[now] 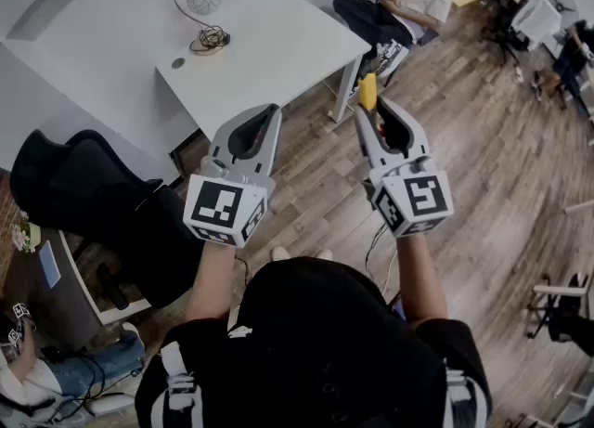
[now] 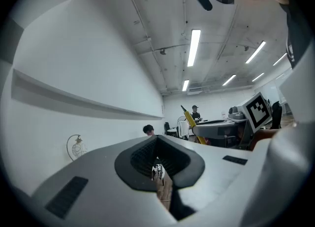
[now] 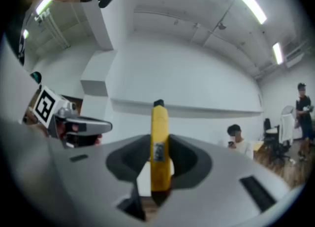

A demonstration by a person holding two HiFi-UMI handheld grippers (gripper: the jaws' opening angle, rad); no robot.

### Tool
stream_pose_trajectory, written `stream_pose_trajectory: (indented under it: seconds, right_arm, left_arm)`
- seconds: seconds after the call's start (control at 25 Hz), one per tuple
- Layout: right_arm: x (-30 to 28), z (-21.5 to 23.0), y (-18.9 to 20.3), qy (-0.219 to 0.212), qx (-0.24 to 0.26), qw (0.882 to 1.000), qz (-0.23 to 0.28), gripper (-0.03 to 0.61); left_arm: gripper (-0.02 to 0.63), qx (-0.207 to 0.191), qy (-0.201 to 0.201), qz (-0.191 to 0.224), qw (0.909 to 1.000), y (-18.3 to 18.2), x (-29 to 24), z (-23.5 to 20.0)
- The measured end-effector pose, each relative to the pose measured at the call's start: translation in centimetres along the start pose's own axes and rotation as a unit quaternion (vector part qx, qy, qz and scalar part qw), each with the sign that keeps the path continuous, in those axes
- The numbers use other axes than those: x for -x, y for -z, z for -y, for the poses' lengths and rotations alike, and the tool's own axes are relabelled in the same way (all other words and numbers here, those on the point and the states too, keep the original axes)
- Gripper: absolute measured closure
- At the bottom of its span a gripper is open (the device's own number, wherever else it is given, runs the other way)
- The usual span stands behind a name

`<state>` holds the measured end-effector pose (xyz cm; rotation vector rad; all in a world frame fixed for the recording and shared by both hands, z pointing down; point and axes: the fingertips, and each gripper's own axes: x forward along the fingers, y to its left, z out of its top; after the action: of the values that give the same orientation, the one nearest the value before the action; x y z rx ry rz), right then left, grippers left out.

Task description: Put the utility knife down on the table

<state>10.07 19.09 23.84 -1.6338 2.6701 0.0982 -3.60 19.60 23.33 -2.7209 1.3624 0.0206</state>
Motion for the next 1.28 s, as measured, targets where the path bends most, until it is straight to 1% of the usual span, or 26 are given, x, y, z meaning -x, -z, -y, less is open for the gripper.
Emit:
stream_pose_trajectory:
  seconds: [0.2, 0.32, 0.44, 0.68, 0.8, 0.96, 1.28]
  right_arm:
    - [0.4, 0.1, -0.2, -0.001, 0.007, 1.0, -0.001, 0.439]
    - [0.4, 0.4, 0.1, 0.004, -0.002, 1.0, -0.004, 0.439]
    - [0.6, 0.5, 0.1, -0.003, -0.005, 1.0, -0.006, 0.439]
    - [1.3, 1.5, 0.9, -0.004, -0.009, 1.0, -0.021, 0.439]
    - [1.8, 2.1, 1.2, -0.012, -0.013, 1.0, -0.014, 0.439]
    - [2.5, 3.2, 1.9, -0.015, -0.006, 1.0, -0.008, 0.439]
    - [3.8, 4.8, 3.3, -0.023, -0.003, 1.0, -0.015, 0.439]
  left_arm:
    - [0.597, 0.009, -0.009, -0.002, 0.9999, -0.2, 0.1, -0.2]
    - [0.597, 0.012, -0.01, -0.002, 0.9999, -0.1, 0.0, -0.1]
    - [0.597, 0.011, -0.01, -0.005, 0.9999, 0.0, -0.3, 0.3]
    - [0.597, 0.01, -0.008, -0.015, 0.9998, 0.5, -1.0, 1.8]
    - [0.597, 0.009, -0.011, -0.018, 0.9997, 1.0, -1.3, 2.8]
    - [0.597, 0.006, -0.018, -0.022, 0.9996, 1.8, -1.6, 4.1]
    - [0.597, 0.002, -0.024, -0.03, 0.9993, 2.8, -2.3, 6.4]
